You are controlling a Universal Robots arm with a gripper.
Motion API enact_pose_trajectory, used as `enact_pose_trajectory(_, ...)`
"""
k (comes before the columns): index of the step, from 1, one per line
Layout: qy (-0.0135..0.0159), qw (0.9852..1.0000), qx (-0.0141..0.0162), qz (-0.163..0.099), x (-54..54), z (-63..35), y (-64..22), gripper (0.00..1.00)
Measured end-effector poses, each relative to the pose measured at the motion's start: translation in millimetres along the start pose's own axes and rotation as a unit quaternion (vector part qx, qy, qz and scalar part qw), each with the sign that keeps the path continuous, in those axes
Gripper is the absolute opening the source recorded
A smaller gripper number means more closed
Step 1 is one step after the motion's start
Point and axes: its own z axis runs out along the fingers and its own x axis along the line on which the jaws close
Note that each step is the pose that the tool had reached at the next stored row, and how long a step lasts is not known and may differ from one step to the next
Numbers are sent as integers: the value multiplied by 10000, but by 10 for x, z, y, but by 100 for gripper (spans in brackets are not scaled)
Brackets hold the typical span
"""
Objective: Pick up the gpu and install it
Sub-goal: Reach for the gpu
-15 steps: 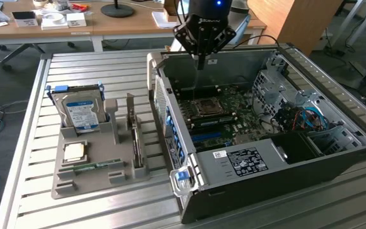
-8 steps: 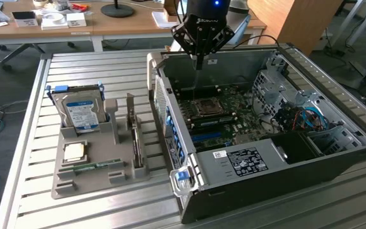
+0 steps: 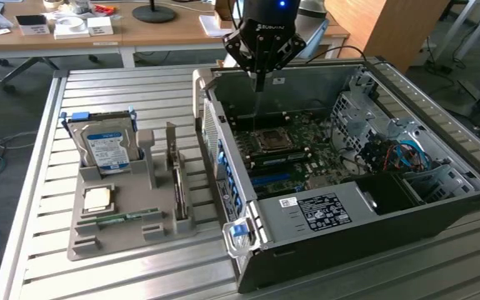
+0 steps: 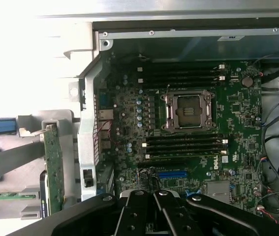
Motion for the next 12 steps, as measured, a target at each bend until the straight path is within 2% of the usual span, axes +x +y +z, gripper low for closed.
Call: enact_pose_trajectory(12, 0, 10000, 0, 0, 43, -1, -3, 11)
